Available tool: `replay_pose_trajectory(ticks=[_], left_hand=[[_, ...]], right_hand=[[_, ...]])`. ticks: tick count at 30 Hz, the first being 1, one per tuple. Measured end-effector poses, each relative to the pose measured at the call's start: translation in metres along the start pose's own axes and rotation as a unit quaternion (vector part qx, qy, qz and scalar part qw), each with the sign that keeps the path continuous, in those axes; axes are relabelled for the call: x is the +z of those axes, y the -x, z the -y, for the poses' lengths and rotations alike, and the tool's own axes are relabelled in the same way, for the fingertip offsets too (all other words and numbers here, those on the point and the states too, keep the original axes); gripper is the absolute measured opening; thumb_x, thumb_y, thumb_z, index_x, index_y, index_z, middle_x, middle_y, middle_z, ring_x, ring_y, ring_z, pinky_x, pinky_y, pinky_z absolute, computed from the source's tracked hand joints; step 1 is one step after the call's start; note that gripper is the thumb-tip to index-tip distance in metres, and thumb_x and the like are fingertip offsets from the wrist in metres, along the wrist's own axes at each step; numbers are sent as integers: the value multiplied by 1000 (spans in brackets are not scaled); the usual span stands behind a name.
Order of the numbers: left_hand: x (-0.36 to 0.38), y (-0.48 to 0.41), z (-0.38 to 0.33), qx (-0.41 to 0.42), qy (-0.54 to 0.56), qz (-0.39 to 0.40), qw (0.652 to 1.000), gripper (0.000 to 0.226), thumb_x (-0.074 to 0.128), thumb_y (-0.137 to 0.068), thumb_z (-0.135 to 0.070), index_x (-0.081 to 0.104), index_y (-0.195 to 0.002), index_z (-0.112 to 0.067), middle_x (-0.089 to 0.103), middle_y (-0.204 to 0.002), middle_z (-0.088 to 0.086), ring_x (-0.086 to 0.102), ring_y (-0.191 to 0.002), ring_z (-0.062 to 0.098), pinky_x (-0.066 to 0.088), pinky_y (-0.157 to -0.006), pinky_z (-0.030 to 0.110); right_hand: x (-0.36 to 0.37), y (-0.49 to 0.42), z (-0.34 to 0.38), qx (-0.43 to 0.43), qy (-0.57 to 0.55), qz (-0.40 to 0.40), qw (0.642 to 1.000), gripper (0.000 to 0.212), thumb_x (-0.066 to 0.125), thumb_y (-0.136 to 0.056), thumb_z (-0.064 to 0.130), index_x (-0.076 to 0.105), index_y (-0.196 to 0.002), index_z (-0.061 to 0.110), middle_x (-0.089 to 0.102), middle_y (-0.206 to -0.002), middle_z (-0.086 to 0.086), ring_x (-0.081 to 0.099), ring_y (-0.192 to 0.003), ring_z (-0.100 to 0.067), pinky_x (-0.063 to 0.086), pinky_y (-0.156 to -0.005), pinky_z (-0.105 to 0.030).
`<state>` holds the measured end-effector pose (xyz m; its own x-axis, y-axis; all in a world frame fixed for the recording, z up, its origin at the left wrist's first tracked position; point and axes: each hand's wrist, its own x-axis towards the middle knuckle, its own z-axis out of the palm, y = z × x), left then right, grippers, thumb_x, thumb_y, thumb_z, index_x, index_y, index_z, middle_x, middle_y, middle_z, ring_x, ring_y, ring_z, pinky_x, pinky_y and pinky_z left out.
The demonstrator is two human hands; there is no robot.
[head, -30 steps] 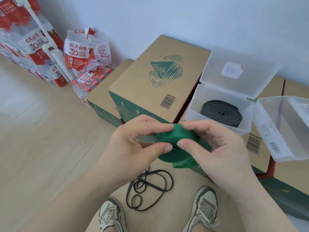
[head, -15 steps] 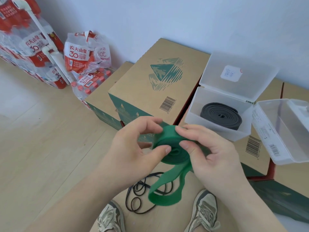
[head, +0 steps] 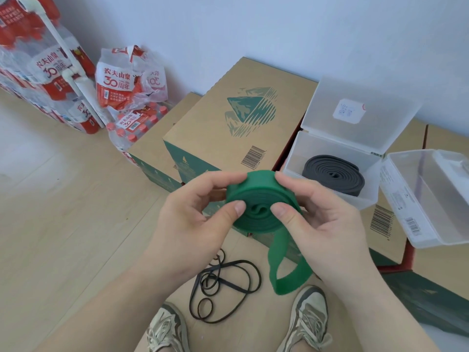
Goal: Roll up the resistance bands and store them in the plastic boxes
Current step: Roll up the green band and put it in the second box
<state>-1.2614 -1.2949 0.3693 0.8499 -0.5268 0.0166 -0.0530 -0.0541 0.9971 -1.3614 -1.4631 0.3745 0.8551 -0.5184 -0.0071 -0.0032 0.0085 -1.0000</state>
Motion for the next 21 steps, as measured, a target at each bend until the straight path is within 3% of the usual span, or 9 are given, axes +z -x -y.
replay_pose_trajectory(ticks=[6,9,12,14,17,21], left_hand=[[7,1,-10,-51,121,-7,991,31,64,-94,4,70,-112,-20,79,-108,0,74,-105,23,63,-84,42],[6,0,-5,-42,26,20,999,30,68,-94,3,66,-108,-23,76,-112,-8,72,-108,16,63,-79,34],[3,0,-2,5,-135,33,990,31,79,-86,-7,64,-102,-29,68,-120,-21,64,-119,3,60,-89,25],[3,1,-3,45,-185,52,980,35,80,-84,-7,63,-106,-29,67,-122,-23,63,-120,0,59,-92,22],[1,2,-3,71,-211,102,970,37,78,-87,-5,63,-110,-31,71,-115,-19,66,-116,8,60,-92,24],[-3,2,-3,7,-138,85,987,41,84,-82,-3,72,-105,-34,73,-102,-16,71,-101,12,62,-78,21]], right_hand=[[0,-1,5,-39,-43,-72,996,29,80,-76,2,76,-102,13,81,-103,-1,77,-96,-14,60,-82,-20],[0,0,-2,-46,-11,-77,996,28,79,-79,-8,77,-93,17,80,-101,4,76,-94,-9,58,-82,-16],[-2,-1,-11,-92,113,-41,989,30,82,-79,-9,79,-87,20,75,-101,8,72,-100,-16,59,-86,-30],[-2,2,-13,-108,159,-11,981,29,84,-76,-9,80,-84,18,73,-101,9,71,-99,-17,59,-85,-35],[-2,4,-10,-88,151,24,984,30,87,-71,-10,82,-78,18,73,-99,6,71,-94,-19,61,-78,-39],[-7,4,-6,-22,77,3,997,28,88,-67,-10,82,-76,16,80,-101,5,75,-98,-18,62,-83,-33]])
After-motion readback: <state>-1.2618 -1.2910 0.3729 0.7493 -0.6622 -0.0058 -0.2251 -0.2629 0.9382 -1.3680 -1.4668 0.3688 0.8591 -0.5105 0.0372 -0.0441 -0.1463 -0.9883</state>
